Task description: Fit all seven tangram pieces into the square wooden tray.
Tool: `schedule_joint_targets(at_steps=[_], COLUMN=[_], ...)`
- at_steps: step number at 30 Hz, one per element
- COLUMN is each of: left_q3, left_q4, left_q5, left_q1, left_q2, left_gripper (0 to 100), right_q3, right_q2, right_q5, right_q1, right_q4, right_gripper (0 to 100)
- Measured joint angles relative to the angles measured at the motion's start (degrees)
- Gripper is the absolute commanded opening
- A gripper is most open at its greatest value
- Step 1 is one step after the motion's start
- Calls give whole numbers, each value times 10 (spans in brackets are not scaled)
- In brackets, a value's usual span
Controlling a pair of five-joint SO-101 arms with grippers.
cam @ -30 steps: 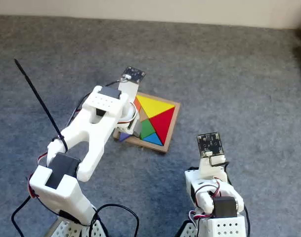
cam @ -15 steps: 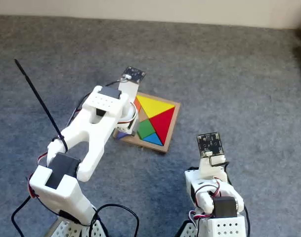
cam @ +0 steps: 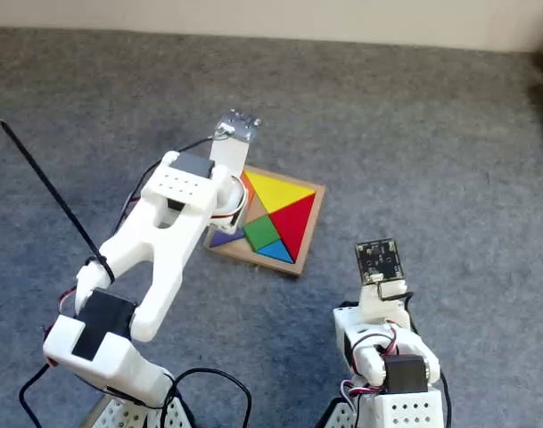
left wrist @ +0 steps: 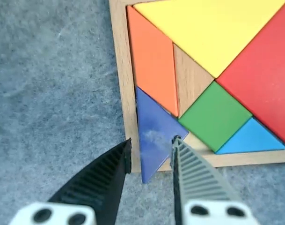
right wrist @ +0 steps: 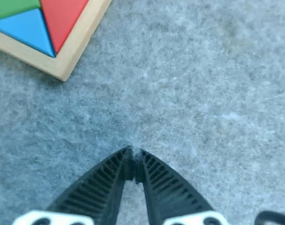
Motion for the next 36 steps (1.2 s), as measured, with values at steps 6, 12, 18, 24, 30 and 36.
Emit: schedule_joint_targets(at_steps=[6,12,18,24,30,36], left_q3=[0,-8,-36,-43,-47,-47], left_q4=[0,0,-1,0,0,0], left_q5=[0,2,2,-5,-25,-26], left_q1=[0,0,-24,-35,-34,-17], left_q2=[0,42,91,98,98,99], left_gripper=[255,216,193,168,167,95], right_q3=[0,0,0,0,0,0], right_q2=[0,0,0,0,0,0], right_q5=[0,0,0,0,0,0], right_q1=[0,0,0,0,0,0], right_q4=[0,0,0,0,0,0], right_gripper=[17,17,17,17,17,17])
